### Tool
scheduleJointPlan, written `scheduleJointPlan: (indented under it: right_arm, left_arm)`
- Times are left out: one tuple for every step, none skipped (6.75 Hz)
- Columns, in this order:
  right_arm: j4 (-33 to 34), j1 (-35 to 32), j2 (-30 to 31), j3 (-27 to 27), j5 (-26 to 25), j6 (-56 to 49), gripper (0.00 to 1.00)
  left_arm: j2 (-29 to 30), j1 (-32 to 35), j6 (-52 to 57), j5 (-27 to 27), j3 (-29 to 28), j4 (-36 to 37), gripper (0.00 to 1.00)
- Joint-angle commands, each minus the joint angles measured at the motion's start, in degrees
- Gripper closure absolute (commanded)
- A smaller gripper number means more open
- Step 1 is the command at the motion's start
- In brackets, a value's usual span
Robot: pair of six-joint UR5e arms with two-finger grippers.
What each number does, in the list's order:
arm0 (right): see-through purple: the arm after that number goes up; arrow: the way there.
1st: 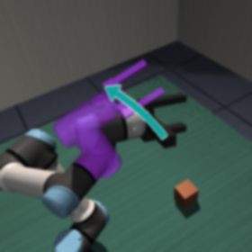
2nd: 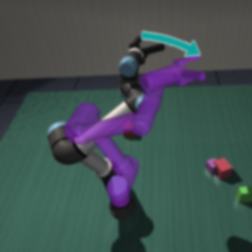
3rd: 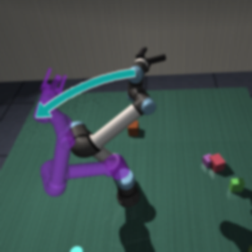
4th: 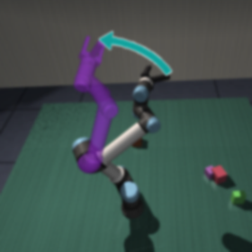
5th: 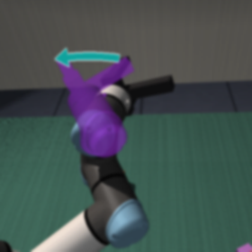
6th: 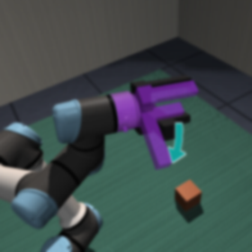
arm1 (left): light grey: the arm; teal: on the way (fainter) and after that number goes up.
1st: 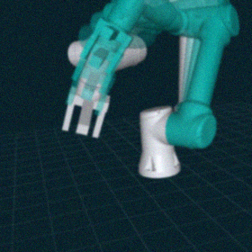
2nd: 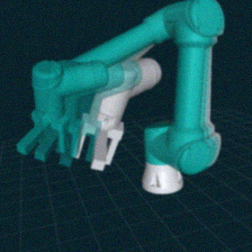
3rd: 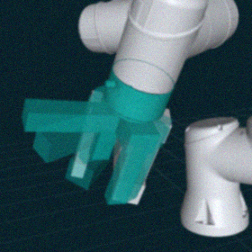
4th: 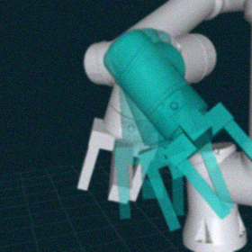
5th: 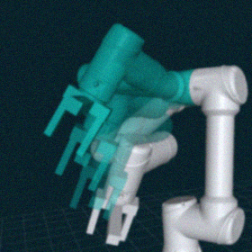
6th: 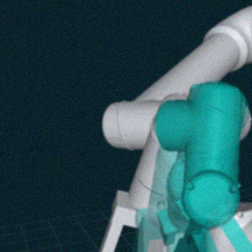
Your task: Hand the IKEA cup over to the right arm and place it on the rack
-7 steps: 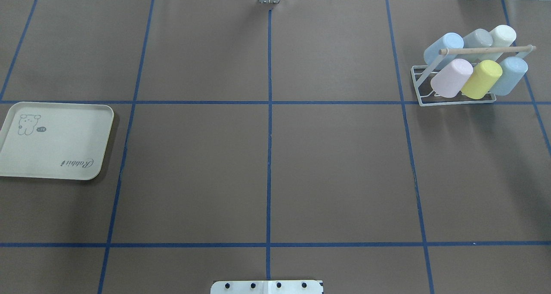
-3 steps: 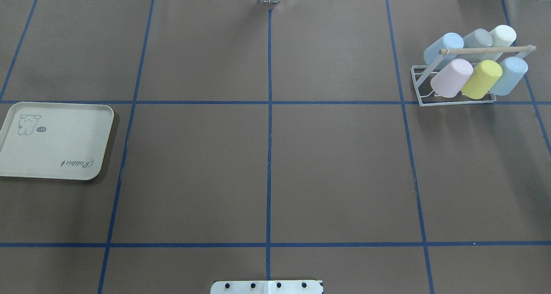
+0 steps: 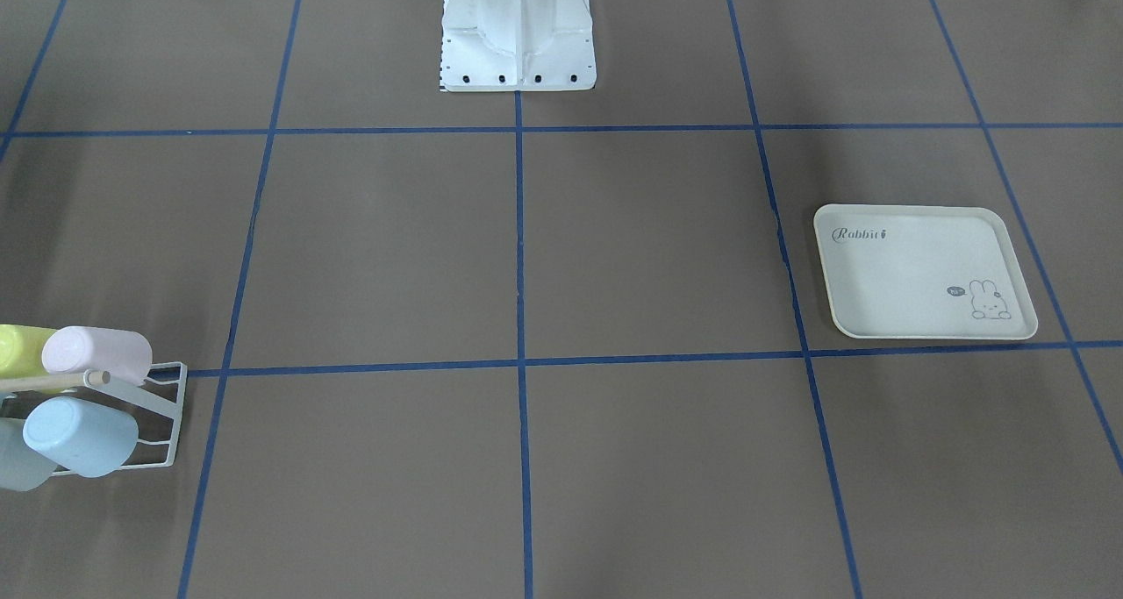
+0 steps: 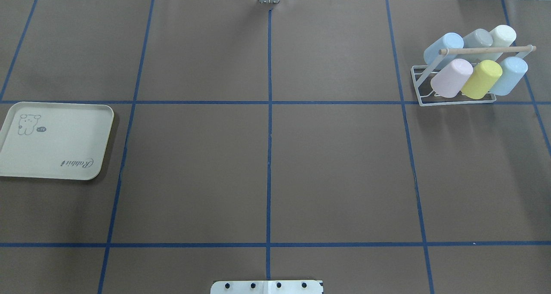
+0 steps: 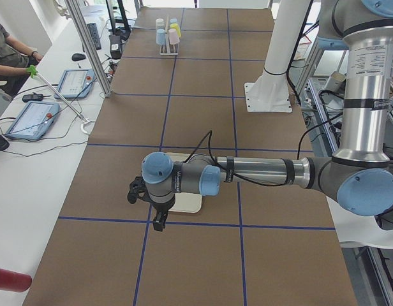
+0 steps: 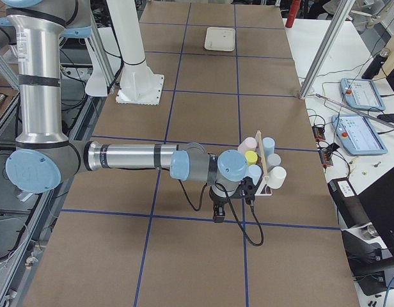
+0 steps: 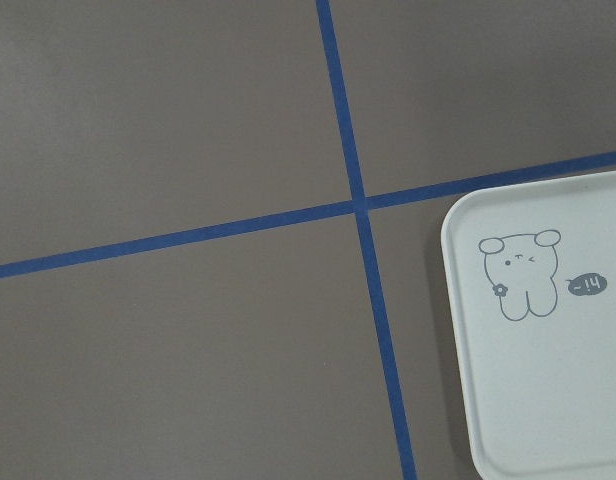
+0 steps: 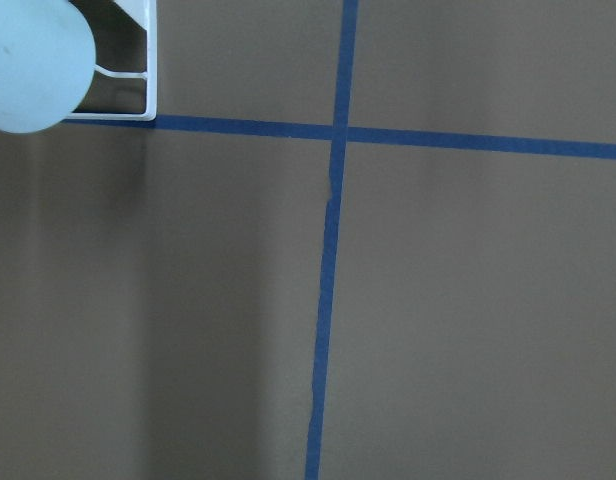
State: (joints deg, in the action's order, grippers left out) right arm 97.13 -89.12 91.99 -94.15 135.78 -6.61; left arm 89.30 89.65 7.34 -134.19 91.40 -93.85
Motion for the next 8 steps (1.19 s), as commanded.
scheduleJointPlan:
  right_arm:
    - [0.0,-2.1,-0.5,-0.6,-0.2,-0.2,0.00]
    - [0.5,-4.3,-1.1,-1.0,-0.2,-0.2,0.00]
    - [0.7,-5.4,-1.0,-1.4,-0.2,-0.2,0.00]
    - [1.6,-5.9,-1.0,-2.4,-0.2,-0.2,0.00]
    - [5.1,-6.1,-1.5,-3.6,-0.3,-0.2,0.00]
    - [5.4,-6.1,-1.7,-3.6,-0.4,-0.2,0.00]
    - [5.4,-6.1,-1.8,-3.5,-0.4,-0.2,0.00]
    - [5.4,-6.1,-1.7,-3.4,-0.4,-0.2,0.00]
  left_arm:
    - [-0.1,0.0,0.0,-0.1,0.1,0.2,0.00]
    - [-0.1,0.0,0.0,-0.1,0.1,0.2,0.00]
    - [-0.1,0.0,0.0,-0.1,0.1,0.2,0.00]
    - [-0.1,0.0,-0.1,-0.2,0.1,0.2,0.00]
    - [-0.1,0.0,-0.2,-0.2,0.1,0.2,0.00]
    - [-0.1,0.0,-0.4,-0.3,0.0,0.2,0.00]
    - [-0.1,0.0,-0.5,-0.3,0.1,0.1,0.00]
    - [0.0,0.0,-0.6,-0.3,0.2,0.1,0.00]
